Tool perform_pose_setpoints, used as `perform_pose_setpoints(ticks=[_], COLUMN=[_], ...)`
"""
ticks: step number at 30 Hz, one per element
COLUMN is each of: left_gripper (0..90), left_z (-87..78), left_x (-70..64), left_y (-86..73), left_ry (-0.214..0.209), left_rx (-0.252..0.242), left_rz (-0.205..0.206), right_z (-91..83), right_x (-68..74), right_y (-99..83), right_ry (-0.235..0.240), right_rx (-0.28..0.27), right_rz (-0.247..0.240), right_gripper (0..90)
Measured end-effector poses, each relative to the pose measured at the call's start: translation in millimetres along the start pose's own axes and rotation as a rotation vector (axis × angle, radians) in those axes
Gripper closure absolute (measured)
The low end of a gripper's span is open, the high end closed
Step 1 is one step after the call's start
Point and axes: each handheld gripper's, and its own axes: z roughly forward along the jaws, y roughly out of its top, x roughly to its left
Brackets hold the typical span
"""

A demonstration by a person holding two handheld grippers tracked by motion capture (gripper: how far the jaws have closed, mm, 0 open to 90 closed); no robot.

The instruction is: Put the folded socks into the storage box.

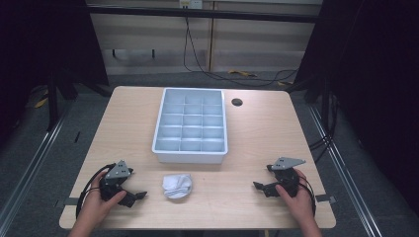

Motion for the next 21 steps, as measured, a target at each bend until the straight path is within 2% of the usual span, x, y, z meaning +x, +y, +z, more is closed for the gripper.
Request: perform_pose_setpoints(ticks=[6, 12, 13, 14, 15, 16, 17, 18, 19, 20, 21], left_gripper=[0.0, 0.3, 0.3, 0.9, 4.2, 8.2, 8.2, 15.9, 15.3, 15.4, 15.4], left_z=[-0.4, -1.1, -2.2, -2.2, -5.0, -5.0, -7.6, -8.2, -8.6, -8.6, -8.2], left_x=[0.2, -2.5, -4.5, -4.5, -6.4, -6.4, -8.8, -11.1, -14.9, -14.9, -18.1], left_y=[0.0, -0.2, 3.3, 3.3, 8.1, 8.1, 12.7, 15.8, 19.8, 19.8, 23.2], left_ry=[0.001, 0.016, 0.004, 0.004, -0.015, -0.015, -0.026, -0.028, -0.037, -0.037, -0.041], left_rx=[0.005, 0.008, 0.045, 0.045, 0.094, 0.094, 0.125, 0.14, 0.17, 0.17, 0.198], left_rz=[0.004, -0.019, -0.011, -0.011, 0.003, 0.003, 0.015, 0.036, 0.061, 0.061, 0.081], right_z=[-0.8, -0.9, -0.9, -0.9, -0.9, -0.9, -0.9, -0.9, -1.0, -1.0, -1.0], right_x=[0.5, 0.4, 0.4, 0.4, 0.4, 0.4, 0.4, 0.4, 0.5, 0.5, 0.5], right_y=[-0.5, -0.6, -0.5, -0.5, -0.5, -0.5, -0.5, -0.5, -0.6, -0.6, -0.7], right_ry=[0.0, 0.001, 0.0, 0.0, 0.0, 0.0, 0.002, 0.002, 0.002, 0.002, 0.0], right_rx=[0.003, 0.003, 0.003, 0.003, 0.003, 0.003, 0.003, 0.003, 0.002, 0.002, 0.002], right_rz=[0.003, 0.002, 0.002, 0.002, 0.002, 0.002, 0.003, 0.002, 0.002, 0.002, 0.001], right_gripper=[12.4, 12.4, 12.4, 12.4, 12.4, 12.4, 12.4, 12.4, 12.4, 12.4, 12.4])
